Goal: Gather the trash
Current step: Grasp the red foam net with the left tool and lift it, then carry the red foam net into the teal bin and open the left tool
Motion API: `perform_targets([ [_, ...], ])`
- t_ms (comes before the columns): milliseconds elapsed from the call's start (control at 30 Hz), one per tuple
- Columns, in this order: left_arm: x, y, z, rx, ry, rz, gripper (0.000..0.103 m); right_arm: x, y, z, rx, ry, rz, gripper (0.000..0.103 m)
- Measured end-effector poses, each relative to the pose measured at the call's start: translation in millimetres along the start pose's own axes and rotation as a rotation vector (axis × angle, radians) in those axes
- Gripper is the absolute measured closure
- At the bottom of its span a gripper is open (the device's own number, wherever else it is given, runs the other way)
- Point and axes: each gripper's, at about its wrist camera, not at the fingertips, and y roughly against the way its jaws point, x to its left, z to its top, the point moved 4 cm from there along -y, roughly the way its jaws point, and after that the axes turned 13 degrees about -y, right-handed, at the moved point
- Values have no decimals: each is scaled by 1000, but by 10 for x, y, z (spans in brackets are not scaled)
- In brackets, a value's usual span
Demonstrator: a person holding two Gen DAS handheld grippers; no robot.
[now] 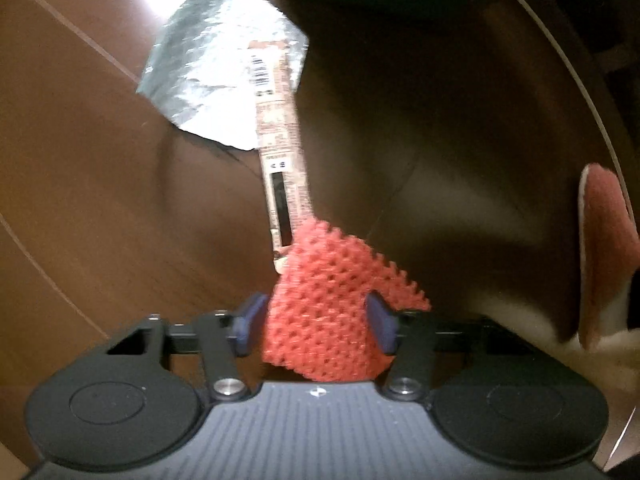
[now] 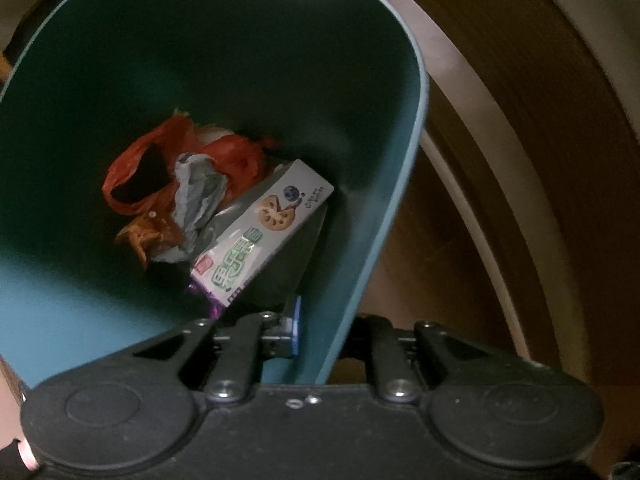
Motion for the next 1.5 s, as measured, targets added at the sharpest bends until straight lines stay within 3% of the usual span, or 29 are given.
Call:
perform_targets([
  [33,17,3,-16,0,13,4,69,-8,29,-12,-8,6,5,87],
  [100,52,19,-54,-10,31,14,75,2,73,-37,-32,37,-1,87],
  [167,48,31,-86,-22,29,31,92,22,120,-61,-71,79,-24,90],
  [300,89,166,-71,-40,36,63,94,34,149,-92,-122,110,-43,93],
  [500,228,719,118,-145,57,94,94,20,171,-62,-168,69,-45,94],
  [767,385,1654,582,-370,73,195,94,51,222,303,-205,22,-19,99],
  [967,430,2703,911,-580,99,214,94,200,293,667,-256,70,-12,101],
  [1133,243,3270,1349,-712,11,264,94,330,371,926,-288,119,8,99],
  [1300,82,3159,2013,-687,-32,253,94,375,366,986,-290,161,7,98],
  [1500,-8,2603,2619,-515,-14,213,94,332,309,967,-273,184,-24,97],
])
